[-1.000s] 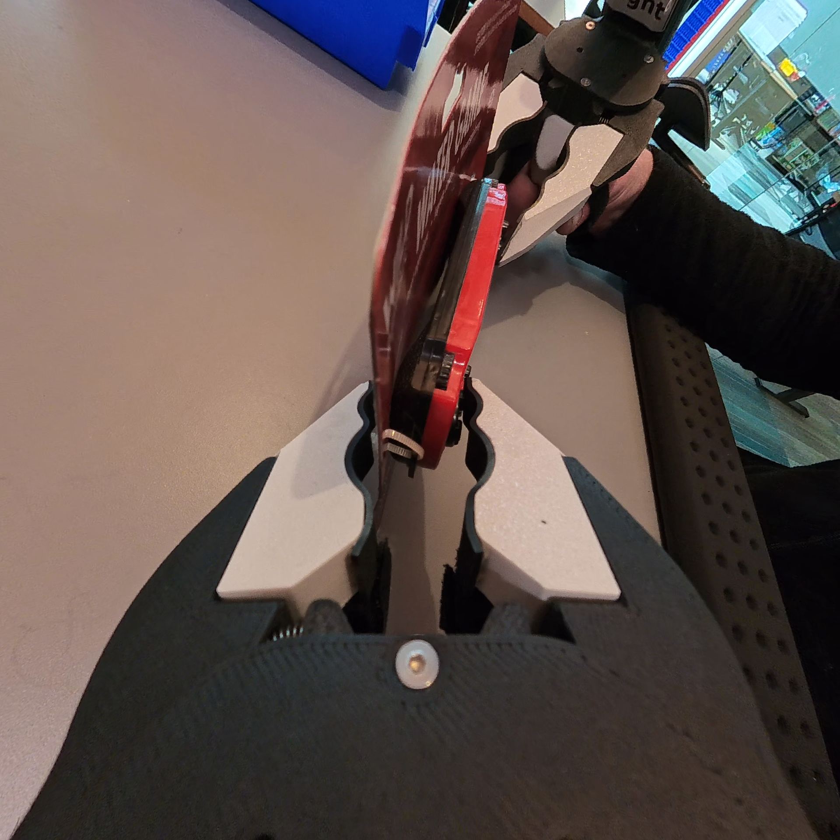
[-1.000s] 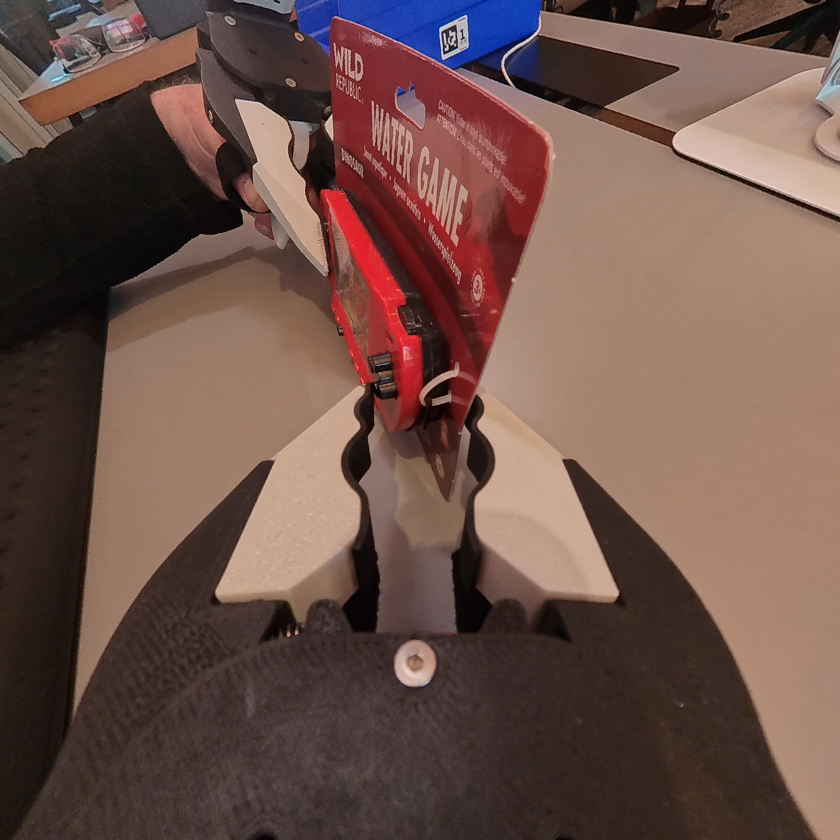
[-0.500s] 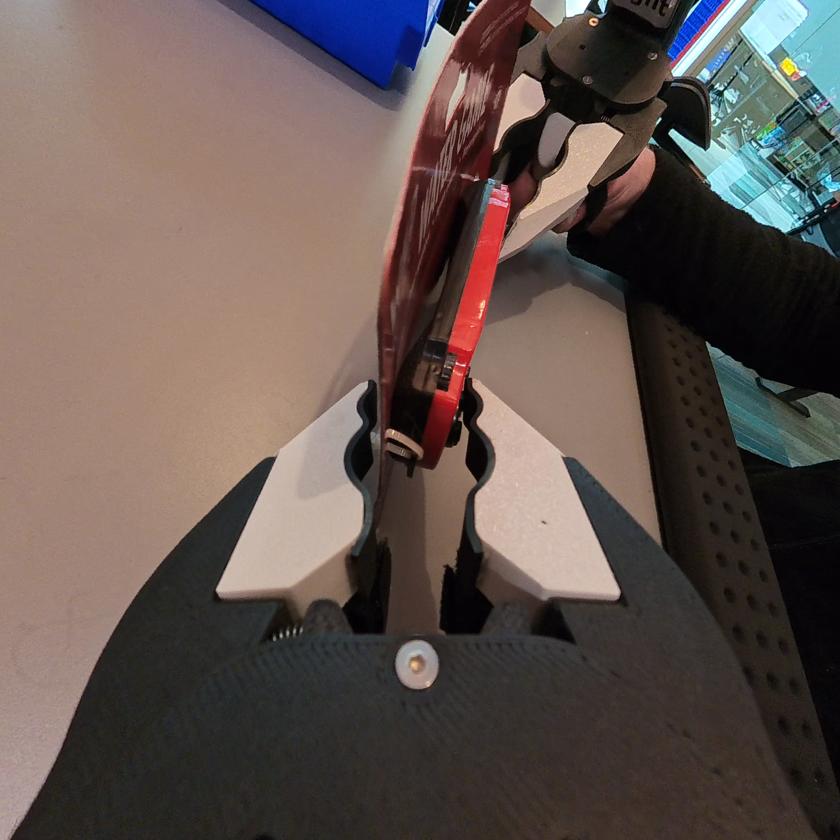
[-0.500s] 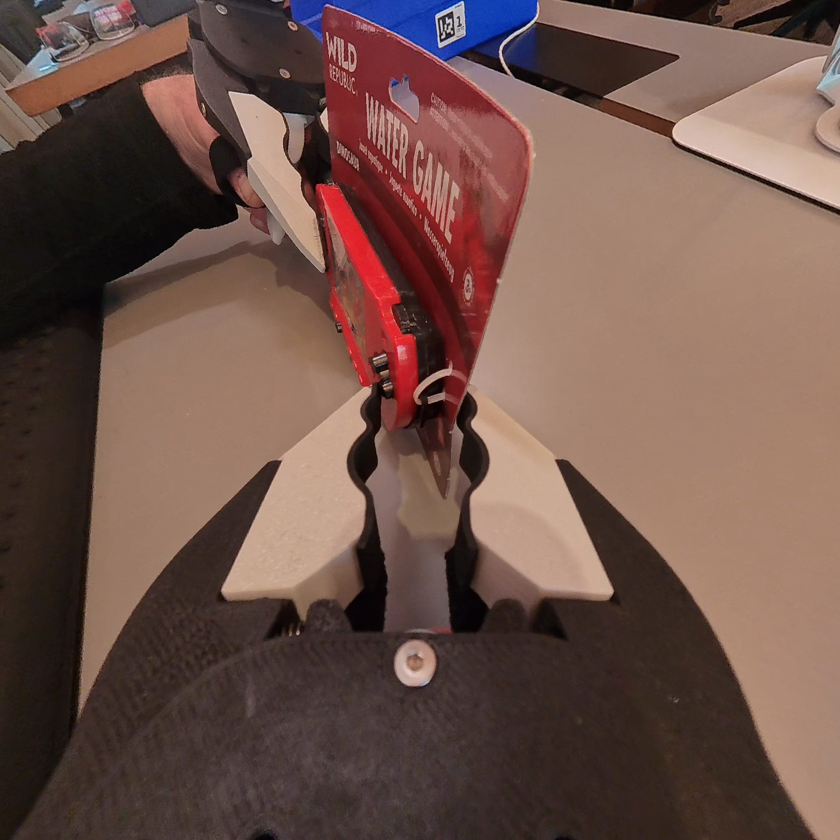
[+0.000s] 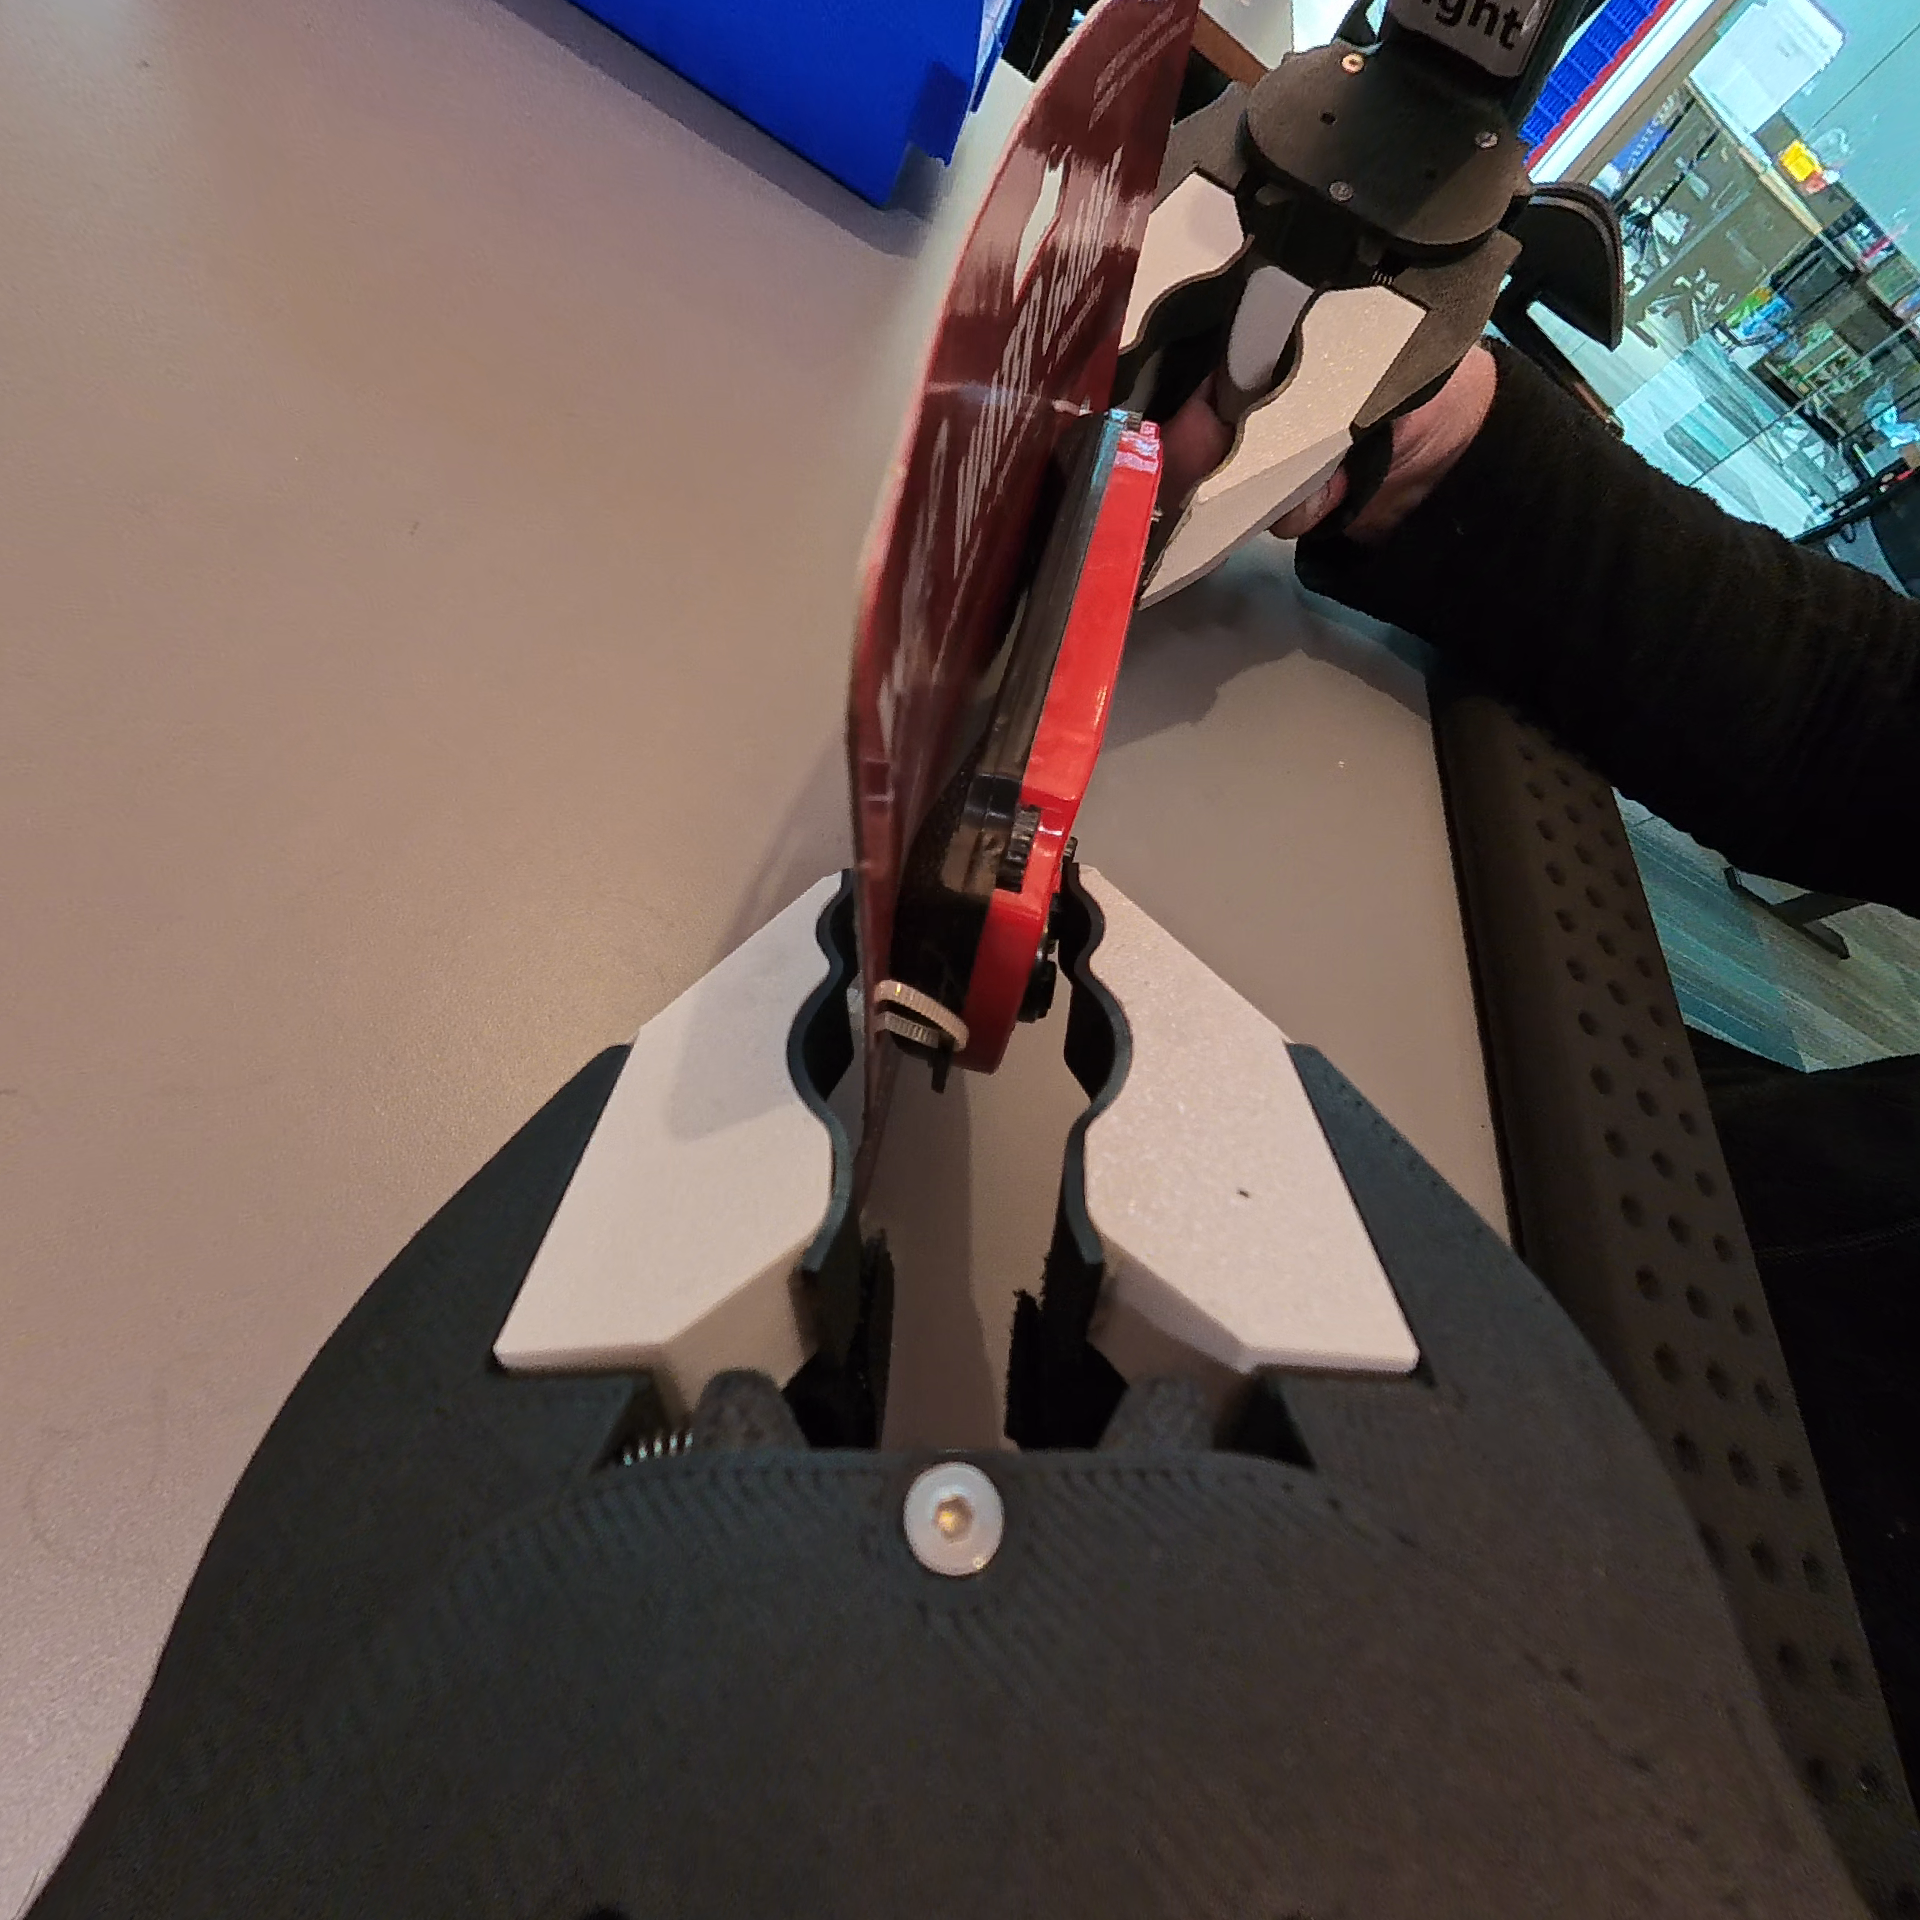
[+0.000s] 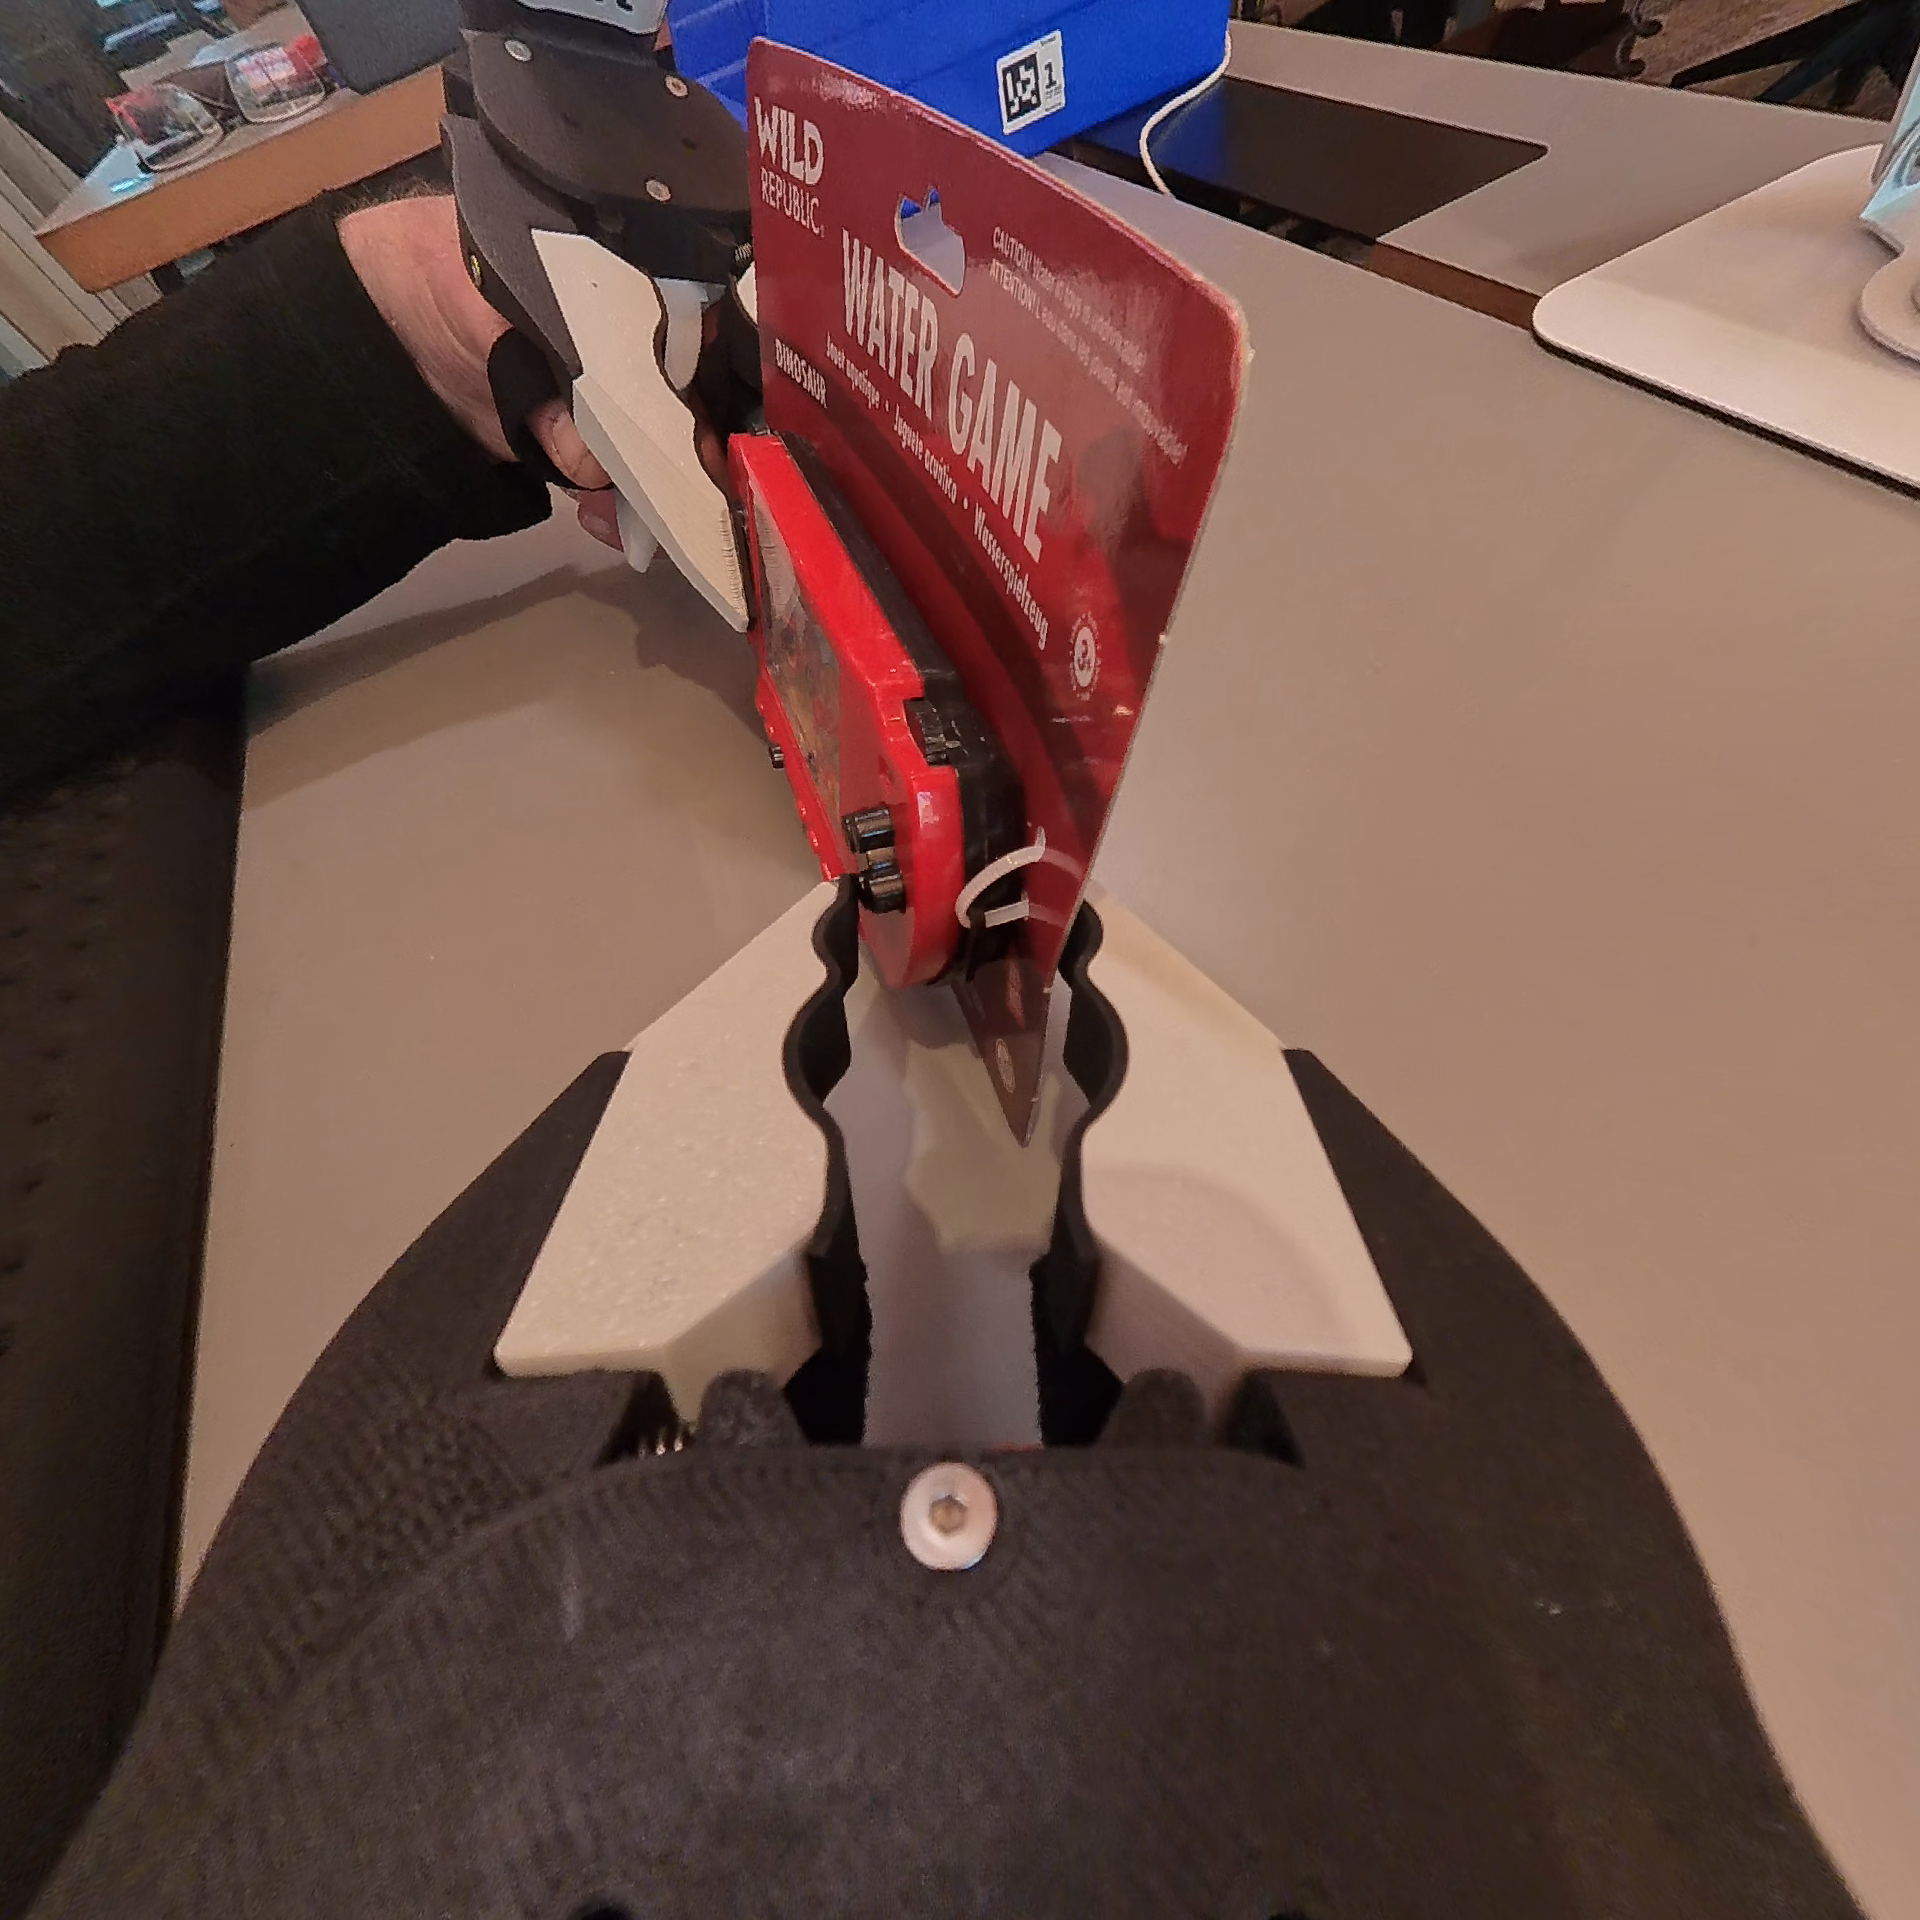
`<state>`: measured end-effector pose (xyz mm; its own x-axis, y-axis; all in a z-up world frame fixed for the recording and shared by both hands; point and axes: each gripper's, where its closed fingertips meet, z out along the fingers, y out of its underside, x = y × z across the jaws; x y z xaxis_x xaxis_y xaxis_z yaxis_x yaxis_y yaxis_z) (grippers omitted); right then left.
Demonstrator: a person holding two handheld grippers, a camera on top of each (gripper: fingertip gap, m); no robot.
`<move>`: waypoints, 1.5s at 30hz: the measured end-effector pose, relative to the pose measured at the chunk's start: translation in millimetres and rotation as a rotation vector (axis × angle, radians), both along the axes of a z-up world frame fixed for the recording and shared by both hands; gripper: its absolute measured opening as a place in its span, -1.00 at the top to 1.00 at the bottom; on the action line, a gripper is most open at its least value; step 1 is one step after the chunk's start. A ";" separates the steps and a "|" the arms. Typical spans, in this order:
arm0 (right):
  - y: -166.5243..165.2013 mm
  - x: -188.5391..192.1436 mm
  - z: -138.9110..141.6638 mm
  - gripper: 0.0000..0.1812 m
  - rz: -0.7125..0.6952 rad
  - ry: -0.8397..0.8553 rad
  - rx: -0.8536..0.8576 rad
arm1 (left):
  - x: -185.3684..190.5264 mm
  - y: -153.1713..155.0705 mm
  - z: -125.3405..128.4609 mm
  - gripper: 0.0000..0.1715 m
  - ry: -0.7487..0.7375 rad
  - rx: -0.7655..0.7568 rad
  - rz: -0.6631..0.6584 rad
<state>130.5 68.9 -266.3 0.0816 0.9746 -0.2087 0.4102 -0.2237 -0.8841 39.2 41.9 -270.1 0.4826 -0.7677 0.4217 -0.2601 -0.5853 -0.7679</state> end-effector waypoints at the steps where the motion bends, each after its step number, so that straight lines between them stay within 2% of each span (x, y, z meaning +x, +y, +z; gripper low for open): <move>1: -0.2 0.0 0.1 0.60 0.001 0.001 0.000 | 0.0 0.0 0.0 0.58 0.000 0.000 0.000; 8: 0.2 1.2 5.8 0.58 0.000 0.029 -0.001 | 0.8 0.0 0.2 0.58 -0.003 0.000 -0.003; 24: 5.2 2.2 12.1 0.74 -0.028 0.059 -0.047 | 1.8 0.9 -0.4 0.58 -0.003 -0.004 -0.002; 45: 3.7 2.6 11.9 0.68 -0.011 0.071 -0.053 | 1.7 0.9 -0.6 0.58 -0.002 -0.004 -0.003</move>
<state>133.1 72.6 -254.4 0.0758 0.9611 -0.2656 0.3443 -0.2752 -0.8976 40.9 42.8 -270.7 0.4794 -0.7675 0.4255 -0.2602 -0.5874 -0.7663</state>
